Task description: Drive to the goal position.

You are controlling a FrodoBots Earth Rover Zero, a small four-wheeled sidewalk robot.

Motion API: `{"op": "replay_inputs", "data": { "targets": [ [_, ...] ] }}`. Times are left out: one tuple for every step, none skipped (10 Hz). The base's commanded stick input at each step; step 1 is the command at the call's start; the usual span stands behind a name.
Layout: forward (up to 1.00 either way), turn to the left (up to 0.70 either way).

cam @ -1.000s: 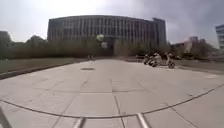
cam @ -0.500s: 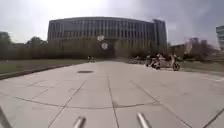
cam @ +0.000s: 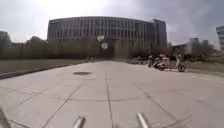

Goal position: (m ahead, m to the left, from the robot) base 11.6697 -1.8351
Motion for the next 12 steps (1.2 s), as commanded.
{"op": "replay_inputs", "data": {
  "targets": [
    [1.0,0.0],
    [1.0,0.0],
    [1.0,0.0],
    [1.0,0.0],
    [1.0,0.0],
    [1.0,0.0],
    [1.0,0.0],
    [1.0,0.0],
    [1.0,0.0],
    [1.0,0.0],
    [1.0,0.0],
    [1.0,0.0]
  ]
}}
